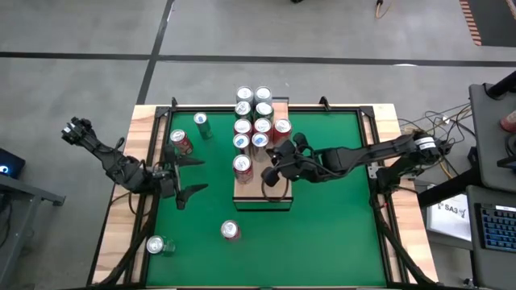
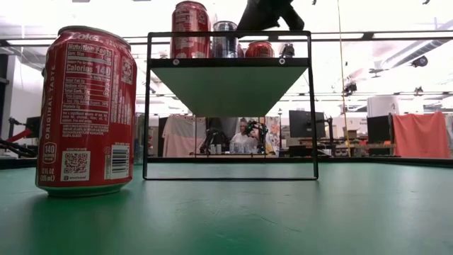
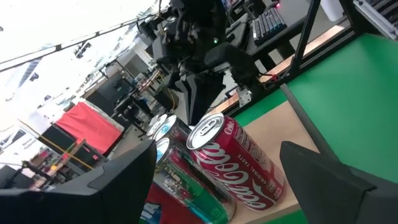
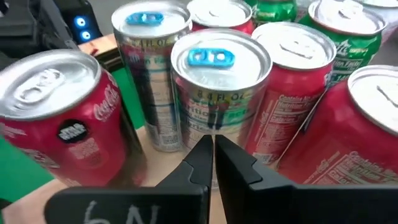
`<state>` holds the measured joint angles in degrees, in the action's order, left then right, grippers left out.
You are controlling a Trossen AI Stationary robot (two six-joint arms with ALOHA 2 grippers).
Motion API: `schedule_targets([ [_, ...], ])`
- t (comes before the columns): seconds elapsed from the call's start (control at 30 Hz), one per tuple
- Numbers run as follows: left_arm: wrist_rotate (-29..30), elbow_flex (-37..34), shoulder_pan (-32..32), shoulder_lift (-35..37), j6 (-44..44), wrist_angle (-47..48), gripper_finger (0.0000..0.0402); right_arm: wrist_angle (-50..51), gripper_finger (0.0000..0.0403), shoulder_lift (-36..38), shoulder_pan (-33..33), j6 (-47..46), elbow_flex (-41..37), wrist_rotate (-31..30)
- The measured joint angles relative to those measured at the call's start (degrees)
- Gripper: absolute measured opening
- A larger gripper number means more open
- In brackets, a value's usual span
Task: Place canned beverage on shelf
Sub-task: Put the blue can on the shelf, then put the red can on the shelf
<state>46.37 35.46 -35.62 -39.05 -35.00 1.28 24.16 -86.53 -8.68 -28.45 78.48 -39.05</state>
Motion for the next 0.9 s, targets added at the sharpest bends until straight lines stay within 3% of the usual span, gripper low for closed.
schedule_targets([
  [0.17,2.2,0.0,0.0,0.0,5.9,-0.2,0.0325,0.0,0.0009,1.8,-2.5,0.0,0.0,0.5],
  [0.33,9.5,0.0,0.0,-0.1,18.2,1.8,0.0325,-0.1,0.0009,4.8,-4.6,0.2,0.0,1.8],
  [0.47,19.4,0.0,0.0,-0.1,28.4,3.1,0.0325,0.2,0.0009,5.6,-6.0,1.3,0.0,2.1],
  [0.53,20.4,0.0,0.0,-0.1,32.8,3.5,0.0325,0.1,0.0009,5.8,-6.8,2.5,0.0,2.2],
  [0.6,16.8,0.0,0.0,-0.2,35.8,2.9,0.0325,0.0,0.0009,5.8,-7.3,3.2,0.0,2.2],
  [0.73,3.0,0.0,-0.1,-1.0,39.3,0.4,0.0325,0.0,0.0009,5.5,-8.9,5.3,0.0,3.0],
  [0.9,-9.2,3.5,-0.3,-3.0,42.9,0.5,0.0325,-1.0,0.0009,5.5,-11.8,5.7,0.0,6.5],
])
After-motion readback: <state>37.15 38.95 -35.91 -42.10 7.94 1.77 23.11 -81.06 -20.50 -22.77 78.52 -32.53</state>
